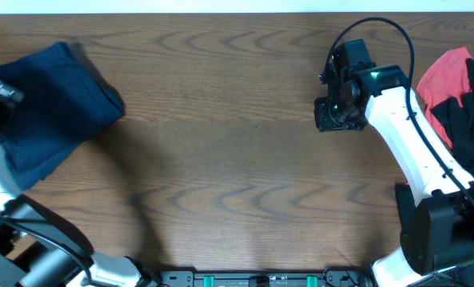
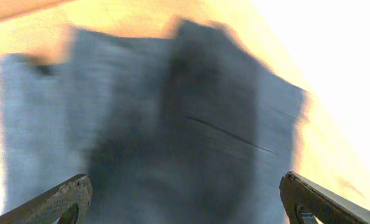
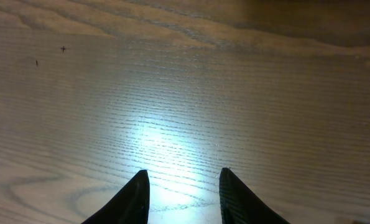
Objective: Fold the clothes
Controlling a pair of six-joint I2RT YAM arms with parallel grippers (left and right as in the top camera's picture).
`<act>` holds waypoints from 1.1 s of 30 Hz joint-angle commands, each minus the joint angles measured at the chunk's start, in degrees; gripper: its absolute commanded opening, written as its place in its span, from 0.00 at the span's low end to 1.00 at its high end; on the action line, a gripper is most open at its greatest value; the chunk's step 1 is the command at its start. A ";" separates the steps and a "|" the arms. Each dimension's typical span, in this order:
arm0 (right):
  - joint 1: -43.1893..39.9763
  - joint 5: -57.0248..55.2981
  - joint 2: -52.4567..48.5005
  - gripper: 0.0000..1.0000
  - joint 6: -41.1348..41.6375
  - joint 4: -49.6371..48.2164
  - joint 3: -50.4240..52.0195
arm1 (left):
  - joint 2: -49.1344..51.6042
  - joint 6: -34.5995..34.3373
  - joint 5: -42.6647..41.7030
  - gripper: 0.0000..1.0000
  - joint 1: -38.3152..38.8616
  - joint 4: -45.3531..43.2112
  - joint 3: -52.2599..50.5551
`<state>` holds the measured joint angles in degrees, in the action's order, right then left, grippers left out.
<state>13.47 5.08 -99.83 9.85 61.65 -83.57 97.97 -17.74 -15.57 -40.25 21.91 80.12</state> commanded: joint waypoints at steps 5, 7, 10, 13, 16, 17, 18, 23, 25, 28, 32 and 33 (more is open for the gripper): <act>-0.72 -0.59 0.50 0.36 -0.04 0.50 -0.74 | -0.37 3.67 -1.75 0.99 11.23 2.05 0.11; -0.72 -0.59 0.50 0.36 -0.02 0.46 -0.74 | -0.37 3.82 -1.75 0.99 13.86 3.34 0.11; -0.72 -0.59 0.50 0.37 -0.02 0.35 -0.74 | -0.37 4.00 -1.79 0.99 18.62 7.19 0.11; -0.72 -0.59 0.50 0.45 0.31 -0.46 -0.74 | -0.35 7.02 -1.75 0.98 24.72 11.96 0.11; -1.07 -0.57 0.50 0.59 2.69 -2.14 -0.74 | -0.35 11.17 0.81 0.98 32.83 17.75 0.11; -1.18 -0.55 0.50 0.63 3.23 -2.93 -0.74 | -0.35 11.96 2.38 0.98 35.93 20.15 0.11; -1.31 -0.55 0.50 0.68 3.37 -3.65 -0.74 | -0.35 12.55 3.13 0.98 38.47 22.12 0.11; -1.75 -0.57 0.52 0.99 1.97 -7.28 -0.74 | -0.35 16.00 3.21 0.98 50.77 32.85 0.11; -2.62 -0.61 0.85 0.99 1.03 -6.78 -0.76 | -0.39 15.98 3.28 0.98 53.48 36.06 0.11; -5.18 -0.35 2.19 0.99 2.69 -4.31 -0.74 | -1.33 15.98 3.45 0.98 55.80 39.95 0.09; -8.28 -0.39 5.55 0.99 2.99 -1.36 -0.72 | -7.56 15.32 5.35 0.98 57.44 39.95 -2.47; -8.70 -0.39 6.71 0.99 2.99 -1.14 -0.57 | -9.84 15.32 6.38 0.98 57.72 39.21 -3.61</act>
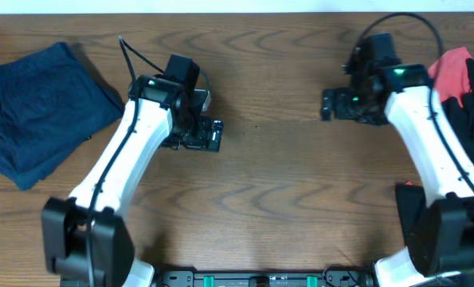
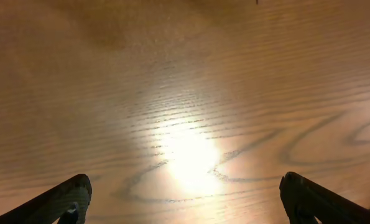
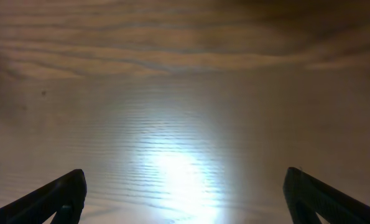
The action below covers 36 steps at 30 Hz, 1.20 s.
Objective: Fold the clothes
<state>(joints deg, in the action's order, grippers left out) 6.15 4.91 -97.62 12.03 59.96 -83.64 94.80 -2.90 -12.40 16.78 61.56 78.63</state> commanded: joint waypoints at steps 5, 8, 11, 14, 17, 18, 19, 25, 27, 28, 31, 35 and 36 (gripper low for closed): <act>-1.60 -0.55 12.33 0.99 0.79 -1.57 3.26 | -20.87 0.50 8.26 0.98 1.70 -5.38 -9.99; -1.44 -0.90 20.74 0.99 0.81 -6.95 10.49 | -30.77 0.46 8.63 0.98 1.68 -8.44 -15.89; -0.02 -2.60 31.32 0.99 1.29 -14.32 20.96 | -40.89 -0.83 8.63 0.98 1.68 -11.06 -22.29; 0.63 -3.82 40.37 0.99 1.25 -18.80 29.70 | -48.02 -1.22 8.63 0.98 1.68 -12.94 -27.43; 0.61 -3.78 47.74 0.99 1.25 -20.37 36.54 | -52.72 -1.22 8.61 0.98 1.68 -15.82 -30.86; 0.61 -3.80 49.75 0.99 1.25 -20.06 38.32 | -53.57 -1.22 8.61 0.98 1.68 -16.06 -31.30; 0.61 -3.85 51.39 0.99 1.22 -19.45 39.74 | -54.12 -1.22 8.61 0.98 1.68 -15.32 -31.32; 0.61 -3.85 54.49 0.99 1.22 -12.41 42.95 | -54.07 -1.22 8.61 0.98 1.68 -14.29 -31.32; 0.61 -3.85 54.16 0.99 1.22 -8.94 42.95 | -53.99 -1.22 8.61 0.98 1.68 -14.29 -31.32; 0.61 -3.85 54.07 0.99 1.22 -8.00 42.95 | -53.96 -1.22 8.61 0.98 1.68 -14.29 -31.32; 0.61 -3.85 53.81 0.99 1.22 -5.29 42.95 | -53.99 -1.22 8.61 0.98 1.68 -14.29 -31.32; 0.61 -3.85 53.79 0.99 1.22 -4.22 42.95 | -53.99 -1.22 8.61 0.98 1.68 -14.29 -31.32; 0.61 -3.85 53.79 0.99 1.22 -4.22 42.95 | -53.99 -1.22 8.61 0.98 1.68 -14.29 -31.32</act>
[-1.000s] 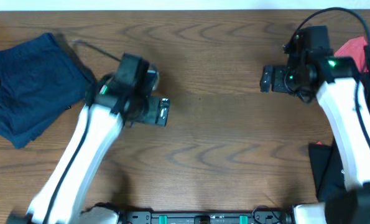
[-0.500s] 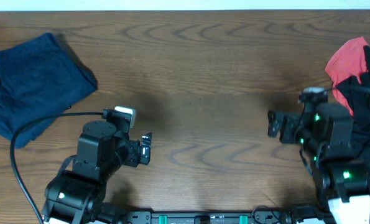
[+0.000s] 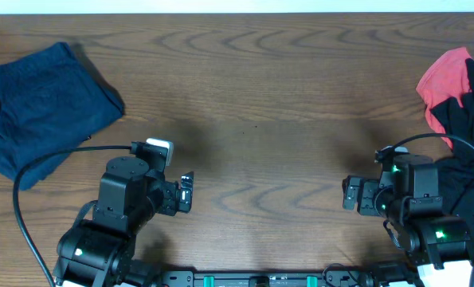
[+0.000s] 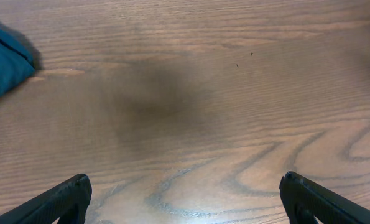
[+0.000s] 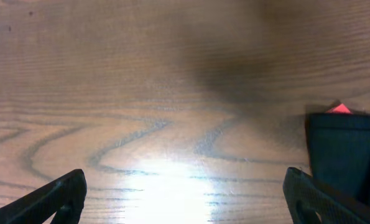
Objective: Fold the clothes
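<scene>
A folded dark blue garment (image 3: 41,112) lies at the far left of the wooden table (image 3: 252,96); its corner (image 4: 4,65) shows in the left wrist view. A pile of red (image 3: 442,80) and black clothes (image 3: 469,135) sits at the right edge, and a black piece (image 5: 343,155) shows in the right wrist view. My left gripper (image 3: 186,194) is open near the front left over bare wood, holding nothing. My right gripper (image 3: 348,195) is open near the front right, beside the pile, also with nothing in it.
Both arm bases stand at the front edge of the table. Bare wood stretches between the blue garment and the pile of clothes.
Both arms have drawn back toward the front edge. My left gripper was mid-table left of centre; my right was at the back right by the pile. Both stay open.
My left gripper was open over the folded blue garment at the far left while my right stood nearly shut over bare wood at the back right. Then the left was over mid-table and the right wide open. Now both are near the front edge, open.
</scene>
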Controlling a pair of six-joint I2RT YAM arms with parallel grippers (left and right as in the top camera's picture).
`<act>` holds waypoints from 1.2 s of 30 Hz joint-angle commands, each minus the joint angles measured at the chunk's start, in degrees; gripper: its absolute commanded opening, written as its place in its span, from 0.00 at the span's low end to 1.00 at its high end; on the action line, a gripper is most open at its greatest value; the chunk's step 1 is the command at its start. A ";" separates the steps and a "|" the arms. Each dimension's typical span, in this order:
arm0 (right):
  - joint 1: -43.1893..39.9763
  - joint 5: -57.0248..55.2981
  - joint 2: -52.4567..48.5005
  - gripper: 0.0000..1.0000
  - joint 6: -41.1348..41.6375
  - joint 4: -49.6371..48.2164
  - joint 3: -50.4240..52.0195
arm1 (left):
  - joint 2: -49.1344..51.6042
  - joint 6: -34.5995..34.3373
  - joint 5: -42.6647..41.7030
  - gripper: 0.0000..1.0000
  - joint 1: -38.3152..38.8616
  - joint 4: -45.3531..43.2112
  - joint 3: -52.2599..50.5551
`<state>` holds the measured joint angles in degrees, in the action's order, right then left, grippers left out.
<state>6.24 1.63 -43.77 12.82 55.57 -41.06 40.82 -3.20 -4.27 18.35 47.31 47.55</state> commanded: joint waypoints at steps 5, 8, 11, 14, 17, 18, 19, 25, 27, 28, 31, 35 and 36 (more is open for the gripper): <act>0.52 -0.74 0.57 0.99 0.35 1.66 0.59 | 0.00 -0.92 0.48 0.98 0.11 -0.04 -0.24; -0.44 -2.29 2.84 0.99 0.07 -1.90 1.27 | 0.00 -0.92 0.48 0.98 0.11 -0.04 -0.24; -1.62 -1.99 8.46 0.99 -2.62 -12.02 5.09 | 0.00 -0.92 0.48 0.98 0.11 -0.04 -0.24; -2.08 0.00 16.50 0.99 -5.38 -22.82 11.80 | 0.00 -0.92 0.48 0.98 0.11 -0.04 -0.24; -2.23 0.11 27.17 0.99 -5.66 -32.00 20.13 | 0.00 -0.92 0.48 0.98 0.11 -0.04 -0.24; -2.27 0.11 29.03 0.99 -5.64 -33.44 21.55 | 0.00 -0.92 0.48 0.98 0.11 -0.04 -0.24; -2.45 -0.02 31.98 0.99 -5.68 -35.89 23.93 | 0.00 -0.92 0.48 0.98 0.11 -0.04 -0.24; -3.34 0.94 43.74 0.99 -9.33 -50.16 36.41 | 0.00 -0.92 0.48 0.98 0.11 -0.04 -0.24; -3.28 2.86 43.17 0.99 -10.56 -53.31 40.02 | 0.00 -0.92 0.48 0.98 0.11 -0.04 -0.24; -3.30 3.63 43.19 0.99 -10.58 -51.56 40.76 | 0.00 -0.92 0.48 0.98 0.11 -0.04 -0.24; -3.19 3.58 42.62 0.99 -8.37 -51.71 40.74 | 0.00 -0.92 0.48 0.98 0.11 -0.04 -0.24; -3.19 3.54 42.51 0.99 -8.39 -51.74 40.74 | 0.00 -0.92 0.48 0.98 0.11 -0.04 -0.24; -3.19 3.54 42.51 0.99 -8.39 -51.74 40.74 | 0.00 -0.92 0.48 0.98 0.11 -0.04 -0.24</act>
